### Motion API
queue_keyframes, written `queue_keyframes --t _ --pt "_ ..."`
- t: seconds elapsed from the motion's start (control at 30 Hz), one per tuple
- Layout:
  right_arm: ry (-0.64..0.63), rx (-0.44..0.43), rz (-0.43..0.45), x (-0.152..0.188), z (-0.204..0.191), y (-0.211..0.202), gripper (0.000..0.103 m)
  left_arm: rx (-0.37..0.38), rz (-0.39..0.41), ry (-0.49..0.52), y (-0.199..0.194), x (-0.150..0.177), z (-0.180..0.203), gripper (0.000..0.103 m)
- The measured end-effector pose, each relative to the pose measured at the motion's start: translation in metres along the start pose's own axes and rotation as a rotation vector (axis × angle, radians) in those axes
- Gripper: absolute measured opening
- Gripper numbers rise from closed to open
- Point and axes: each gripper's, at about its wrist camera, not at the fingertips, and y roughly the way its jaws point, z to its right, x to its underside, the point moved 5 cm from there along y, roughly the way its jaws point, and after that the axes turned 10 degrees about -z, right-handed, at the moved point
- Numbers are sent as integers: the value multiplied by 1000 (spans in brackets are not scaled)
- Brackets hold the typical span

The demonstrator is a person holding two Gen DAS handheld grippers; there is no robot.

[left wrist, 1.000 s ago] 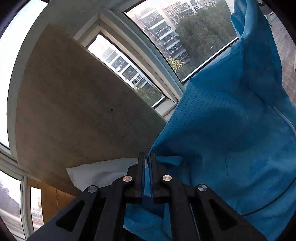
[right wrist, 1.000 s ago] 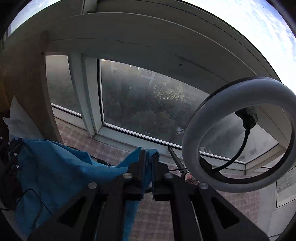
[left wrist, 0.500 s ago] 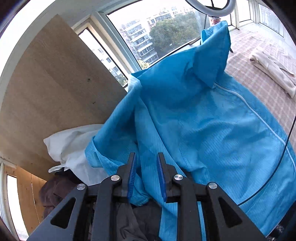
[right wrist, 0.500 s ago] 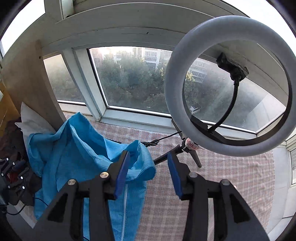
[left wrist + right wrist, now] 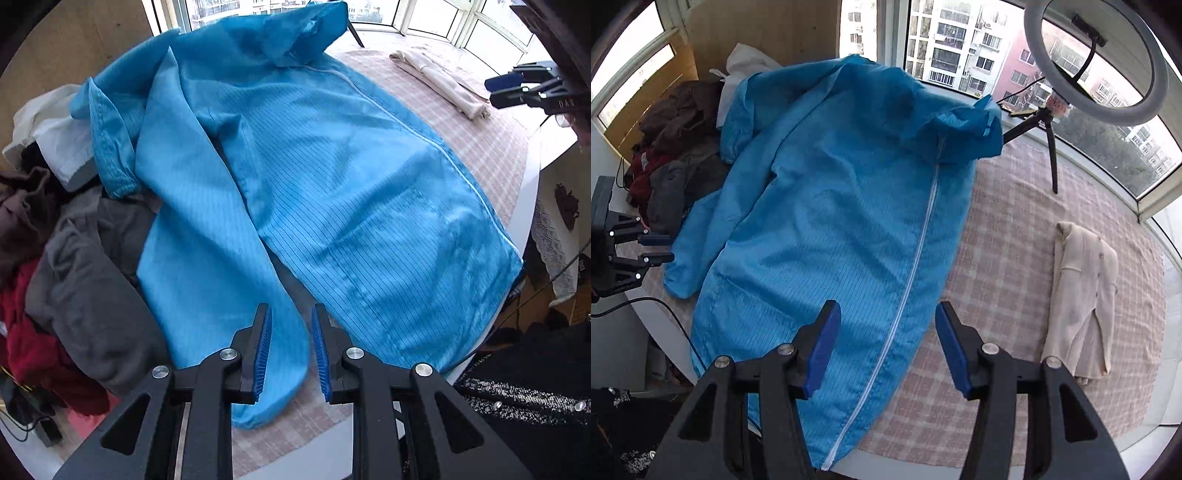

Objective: Fold clothes

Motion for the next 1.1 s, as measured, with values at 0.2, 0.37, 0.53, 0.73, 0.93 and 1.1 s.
queue_keyframes --t 0.2,0.37,0.53,0.73,0.93,1.1 --pt "163 -27 -92 88 -24 71 53 167 -57 -5 44 7 27 33" --pt "356 7 -59 81 30 71 53 197 -83 -4 68 4 52 36" --pt "291 -17 17 25 27 34 53 209 -29 -41 64 18 79 40" --pt "126 -24 52 -84 -13 23 53 214 -3 -164 67 41 95 40" --pt "-125 -101 -80 -144 -109 73 53 222 60 -345 69 52 93 40" --pt "-243 -57 -162 -177 -174 116 53 215 104 -465 71 64 92 40"
